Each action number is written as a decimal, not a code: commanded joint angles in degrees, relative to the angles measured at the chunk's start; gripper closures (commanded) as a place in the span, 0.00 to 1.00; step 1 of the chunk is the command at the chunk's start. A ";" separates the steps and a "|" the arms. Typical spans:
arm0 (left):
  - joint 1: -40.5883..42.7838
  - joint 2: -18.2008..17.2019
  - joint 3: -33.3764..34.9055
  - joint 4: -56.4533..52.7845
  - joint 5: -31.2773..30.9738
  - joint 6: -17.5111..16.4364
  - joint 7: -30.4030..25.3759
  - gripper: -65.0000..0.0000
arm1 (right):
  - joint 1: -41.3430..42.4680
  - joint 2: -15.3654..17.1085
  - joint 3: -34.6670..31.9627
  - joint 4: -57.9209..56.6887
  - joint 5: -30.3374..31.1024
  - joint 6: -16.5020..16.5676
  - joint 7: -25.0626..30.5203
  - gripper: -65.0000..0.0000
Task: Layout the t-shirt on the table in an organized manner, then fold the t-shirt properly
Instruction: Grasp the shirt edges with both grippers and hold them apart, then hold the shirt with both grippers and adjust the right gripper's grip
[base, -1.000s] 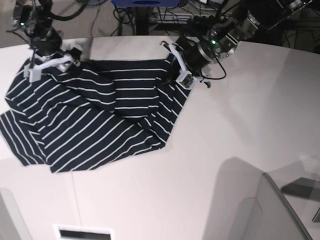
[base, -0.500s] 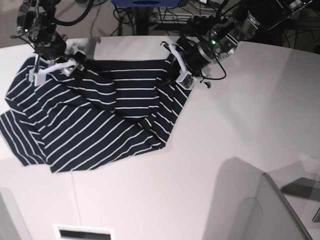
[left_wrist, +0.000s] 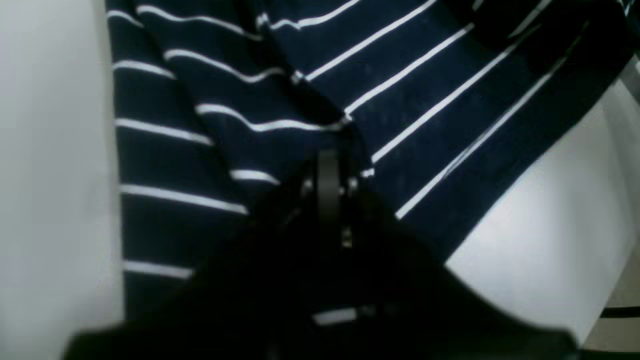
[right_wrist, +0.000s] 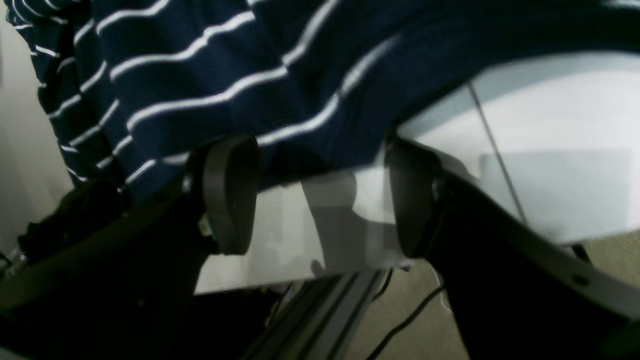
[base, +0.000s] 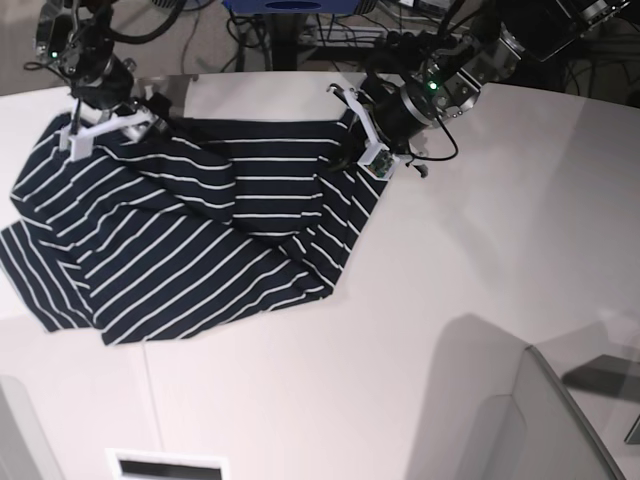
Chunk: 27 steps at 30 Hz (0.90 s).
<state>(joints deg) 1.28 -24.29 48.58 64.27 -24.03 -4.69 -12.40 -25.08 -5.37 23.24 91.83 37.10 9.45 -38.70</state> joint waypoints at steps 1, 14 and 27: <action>0.08 -0.63 -0.09 0.30 -0.01 0.51 1.63 1.00 | 0.60 0.31 0.01 0.87 0.66 0.35 0.68 0.42; 0.26 -0.72 -0.09 0.30 -0.01 0.51 1.63 1.00 | 2.97 0.31 0.10 1.14 0.66 0.52 0.24 0.97; 0.17 -2.91 -0.18 2.15 -0.01 0.51 1.55 1.00 | 4.91 0.75 0.18 15.64 0.48 0.09 -8.47 1.00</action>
<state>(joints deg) 1.48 -26.24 48.53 65.91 -24.01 -4.49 -11.25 -20.45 -4.91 23.24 106.13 36.84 8.97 -48.14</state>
